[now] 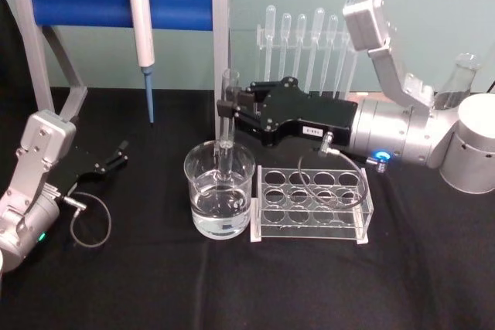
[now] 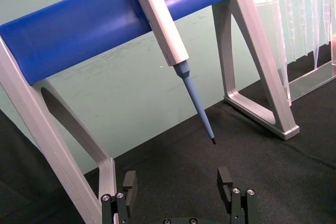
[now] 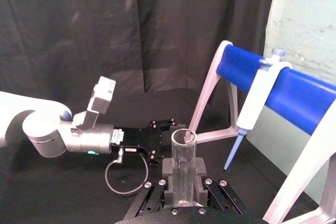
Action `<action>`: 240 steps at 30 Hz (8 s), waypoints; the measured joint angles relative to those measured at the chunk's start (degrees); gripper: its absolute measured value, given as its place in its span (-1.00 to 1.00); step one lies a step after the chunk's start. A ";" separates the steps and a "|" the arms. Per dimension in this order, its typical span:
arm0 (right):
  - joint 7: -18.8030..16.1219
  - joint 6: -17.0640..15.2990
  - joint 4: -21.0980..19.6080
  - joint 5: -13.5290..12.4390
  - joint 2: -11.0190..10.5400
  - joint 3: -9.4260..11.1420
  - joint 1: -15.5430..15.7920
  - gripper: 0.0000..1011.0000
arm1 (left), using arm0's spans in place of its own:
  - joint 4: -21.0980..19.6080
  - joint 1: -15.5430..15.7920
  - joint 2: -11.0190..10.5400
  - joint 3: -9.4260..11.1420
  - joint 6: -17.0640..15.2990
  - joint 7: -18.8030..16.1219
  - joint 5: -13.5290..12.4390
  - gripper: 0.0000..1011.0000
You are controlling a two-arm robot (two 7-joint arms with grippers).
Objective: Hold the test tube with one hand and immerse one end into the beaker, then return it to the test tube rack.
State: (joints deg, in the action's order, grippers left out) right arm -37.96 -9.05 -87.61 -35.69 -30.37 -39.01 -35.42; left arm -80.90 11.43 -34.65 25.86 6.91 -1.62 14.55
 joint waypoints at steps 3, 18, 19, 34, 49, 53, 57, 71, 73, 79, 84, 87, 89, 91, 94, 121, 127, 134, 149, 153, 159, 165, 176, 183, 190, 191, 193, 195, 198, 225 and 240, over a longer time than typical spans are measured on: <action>-0.14 0.49 0.75 0.47 0.40 -0.26 0.29 -0.52 | 0.00 0.00 0.01 0.00 0.00 0.00 0.00 0.98; 0.98 4.33 5.17 4.83 2.88 -0.47 2.48 -0.52 | 0.00 0.00 0.00 0.00 0.00 0.00 0.00 0.98; 1.01 4.65 5.75 4.93 3.24 -0.27 2.77 -0.52 | 0.00 0.00 0.00 0.00 0.00 0.00 0.00 0.98; -0.20 5.89 6.89 6.84 4.25 0.74 4.46 -0.52 | 0.00 0.00 0.00 0.00 0.00 0.00 0.00 0.98; -1.43 6.60 7.31 8.27 4.81 0.89 5.08 -0.52 | 0.00 0.00 0.01 0.00 0.00 0.00 0.00 0.98; -1.61 6.62 7.78 8.40 5.16 0.83 5.18 -0.52 | 0.00 0.00 0.00 0.00 0.00 0.00 0.00 0.98; -1.66 6.62 8.32 8.54 5.51 0.83 5.33 -0.52 | 0.00 0.00 0.00 0.00 0.00 0.00 0.00 0.98; -1.40 6.21 8.30 9.39 5.51 0.82 5.50 -0.52 | 0.00 0.00 0.00 0.00 0.00 0.00 0.00 0.98; -1.38 6.21 8.30 9.38 5.51 0.82 5.50 -0.52 | 0.00 0.00 0.00 0.00 0.00 0.00 0.00 0.98; -1.37 6.21 8.29 9.31 5.51 0.81 5.49 -0.52 | 0.00 0.00 0.00 0.00 0.00 0.00 0.00 0.98; -1.37 6.22 8.30 9.23 5.51 0.81 5.47 -0.52 | 0.00 0.00 0.00 0.00 0.00 0.00 0.00 0.98; -1.37 6.23 8.29 9.21 5.51 0.81 5.46 -0.52 | 0.00 0.00 0.00 0.00 0.00 0.00 0.00 0.98; -1.37 6.23 8.30 9.20 5.51 0.81 5.45 -0.52 | 0.00 0.00 0.00 0.00 0.00 0.00 0.00 0.98; -1.37 6.25 8.29 9.19 5.51 0.81 5.45 -0.52 | 0.00 0.00 0.00 0.00 0.00 0.00 0.00 0.98; -1.37 6.26 8.30 9.18 5.51 0.81 5.45 -0.52 | 0.00 0.00 0.00 0.00 0.00 0.00 0.00 0.98; -1.37 6.29 8.30 9.11 5.51 0.81 5.45 -0.52 | 0.00 0.00 0.00 0.00 0.00 0.00 0.00 0.98; -1.37 6.29 8.30 9.11 5.51 0.81 5.45 -0.52 | 0.00 0.00 0.00 0.00 0.00 0.00 0.00 0.98; -1.37 6.29 8.30 9.11 5.51 0.81 5.45 -0.52 | 0.00 0.00 0.00 0.00 0.00 0.00 0.00 0.98; -1.37 6.29 8.29 9.12 5.51 0.82 5.45 -0.52 | 0.00 0.00 0.00 0.00 0.00 0.00 0.00 0.98; -1.37 6.29 8.30 9.12 5.51 0.81 5.45 -0.52 | 0.00 0.00 0.00 0.00 0.00 0.00 0.00 0.98; -1.37 6.29 8.30 9.12 5.51 0.81 5.45 -0.52 | 0.00 0.00 0.00 0.00 0.00 0.00 0.00 0.98; -1.37 6.29 8.30 9.11 5.51 0.82 5.45 -0.52 | 0.00 0.00 0.00 0.00 0.00 0.00 0.00 0.98; -1.37 6.29 8.29 9.12 5.51 0.81 5.45 -0.52 | 0.00 0.00 0.00 0.00 0.00 0.00 0.00 0.98; -1.37 6.29 8.30 9.11 5.51 0.81 5.45 -0.52 | 0.00 0.00 0.00 0.00 0.00 0.00 0.00 0.98; -1.37 6.28 8.30 9.11 5.51 0.81 5.45 -0.52 | 0.00 0.00 0.00 0.00 0.00 0.00 0.00 0.98; -1.37 6.28 8.29 9.12 5.51 0.82 5.45 -0.52 | 0.00 0.00 0.00 0.00 0.00 0.00 0.00 0.98; -1.37 6.29 8.30 9.12 5.51 0.81 5.45 -0.52 | 0.00 0.00 0.00 0.00 0.00 0.00 0.00 0.98; -1.37 6.29 8.29 9.11 5.51 0.82 5.45 -0.52 | 0.00 0.00 0.00 0.00 0.00 0.00 0.00 0.98; -1.37 6.29 8.29 9.12 5.51 0.81 5.45 -0.52 | 0.00 0.00 0.00 0.00 0.00 0.00 0.00 0.98; -1.37 6.29 8.29 9.12 5.51 0.82 5.45 -0.52 | 0.00 0.00 0.00 0.00 0.00 0.00 0.00 0.98; -1.37 6.29 8.29 9.12 5.51 0.82 5.45 -0.52 | 0.00 0.00 0.00 0.00 0.00 0.00 0.00 0.98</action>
State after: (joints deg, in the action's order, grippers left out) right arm -39.33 -2.76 -79.32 -26.58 -24.86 -38.20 -29.96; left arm -80.90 11.43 -34.65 25.86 6.91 -1.62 14.55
